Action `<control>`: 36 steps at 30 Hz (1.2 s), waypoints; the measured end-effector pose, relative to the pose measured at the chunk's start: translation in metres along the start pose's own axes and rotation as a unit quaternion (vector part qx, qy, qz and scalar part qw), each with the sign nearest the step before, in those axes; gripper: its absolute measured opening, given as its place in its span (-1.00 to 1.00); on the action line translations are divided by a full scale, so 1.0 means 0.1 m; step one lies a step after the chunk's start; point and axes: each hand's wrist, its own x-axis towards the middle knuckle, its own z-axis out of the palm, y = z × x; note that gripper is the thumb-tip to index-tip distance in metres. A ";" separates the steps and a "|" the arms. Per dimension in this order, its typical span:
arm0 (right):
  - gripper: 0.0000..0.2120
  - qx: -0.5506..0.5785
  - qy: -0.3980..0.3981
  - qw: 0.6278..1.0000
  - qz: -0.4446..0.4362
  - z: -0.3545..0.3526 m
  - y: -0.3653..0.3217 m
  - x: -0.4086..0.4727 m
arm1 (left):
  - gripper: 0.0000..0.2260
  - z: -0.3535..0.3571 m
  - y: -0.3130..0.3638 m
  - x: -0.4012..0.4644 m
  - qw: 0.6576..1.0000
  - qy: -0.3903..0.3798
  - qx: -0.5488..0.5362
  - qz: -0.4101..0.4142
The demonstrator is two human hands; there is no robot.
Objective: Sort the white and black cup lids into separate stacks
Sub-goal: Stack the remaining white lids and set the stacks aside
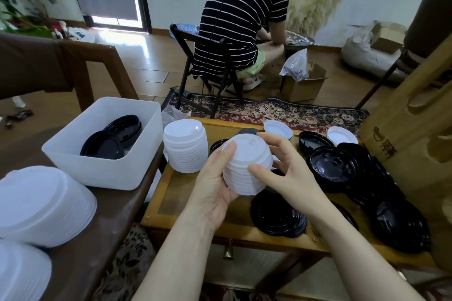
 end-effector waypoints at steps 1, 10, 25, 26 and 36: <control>-0.41 0.004 0.003 1.000 -0.001 0.01 0.00 -0.01 | -0.56 -0.01 0.01 0.00 1.000 -0.004 0.007 0.004; -0.33 0.009 -0.013 1.000 -0.015 0.16 0.06 -0.06 | -0.66 -0.13 0.06 -0.10 0.995 0.062 0.078 0.027; -0.44 -0.004 -0.047 0.999 -0.002 0.76 0.27 -0.07 | -0.66 -0.62 0.15 -0.24 0.968 0.090 0.227 0.053; -0.45 -0.006 -0.047 0.999 0.005 0.77 0.29 -0.06 | -0.70 -0.64 0.14 -0.23 0.957 0.101 0.265 0.066; -0.57 0.011 -0.074 0.997 0.024 0.72 0.31 -0.07 | -0.47 -0.83 0.00 -0.30 0.893 0.156 0.385 0.172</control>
